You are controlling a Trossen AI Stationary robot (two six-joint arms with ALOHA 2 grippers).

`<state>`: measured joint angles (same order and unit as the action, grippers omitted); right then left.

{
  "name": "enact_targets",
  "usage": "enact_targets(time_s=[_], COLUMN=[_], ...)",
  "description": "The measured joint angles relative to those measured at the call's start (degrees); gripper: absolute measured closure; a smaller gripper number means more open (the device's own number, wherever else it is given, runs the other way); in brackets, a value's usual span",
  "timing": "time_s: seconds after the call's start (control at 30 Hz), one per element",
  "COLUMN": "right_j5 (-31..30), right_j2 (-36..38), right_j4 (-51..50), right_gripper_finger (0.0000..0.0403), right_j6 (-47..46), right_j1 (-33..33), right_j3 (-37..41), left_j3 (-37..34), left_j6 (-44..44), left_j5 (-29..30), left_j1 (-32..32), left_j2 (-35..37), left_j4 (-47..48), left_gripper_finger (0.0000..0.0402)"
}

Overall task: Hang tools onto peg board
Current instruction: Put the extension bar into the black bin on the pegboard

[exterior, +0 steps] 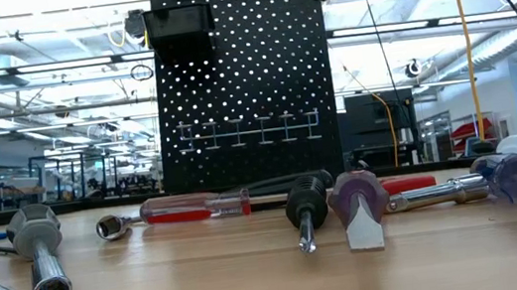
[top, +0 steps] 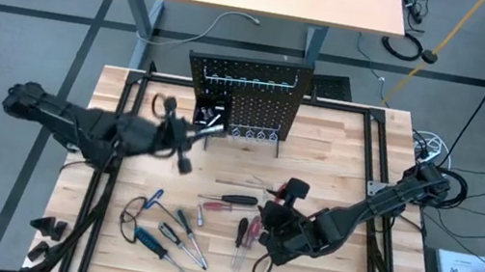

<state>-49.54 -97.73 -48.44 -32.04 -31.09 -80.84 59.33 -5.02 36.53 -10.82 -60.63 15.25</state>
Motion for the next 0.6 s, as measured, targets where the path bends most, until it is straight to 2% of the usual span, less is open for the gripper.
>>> enact_targets(time_s=[0.13,0.3,0.6], right_j5=[0.0,0.02,0.04], right_j2=[0.0,0.0,-0.02], right_j4=[-0.12,-0.16,-0.31], right_gripper_finger=[0.0184,0.0186,0.0186], right_j6=[-0.11,-0.14,-0.13], right_j1=[0.0,0.0,0.0], right_j3=[0.0,0.0,0.0], left_j3=[3.42,4.94,4.93], left_j6=[4.39,14.08,18.13], left_j5=[-3.24,-7.7,-8.38], left_j1=[6.17,11.31,13.43], left_j2=[-1.26,-2.74,-5.32], left_j4=[4.31,8.23,9.62], left_gripper_finger=[0.0365,0.0365,0.0365])
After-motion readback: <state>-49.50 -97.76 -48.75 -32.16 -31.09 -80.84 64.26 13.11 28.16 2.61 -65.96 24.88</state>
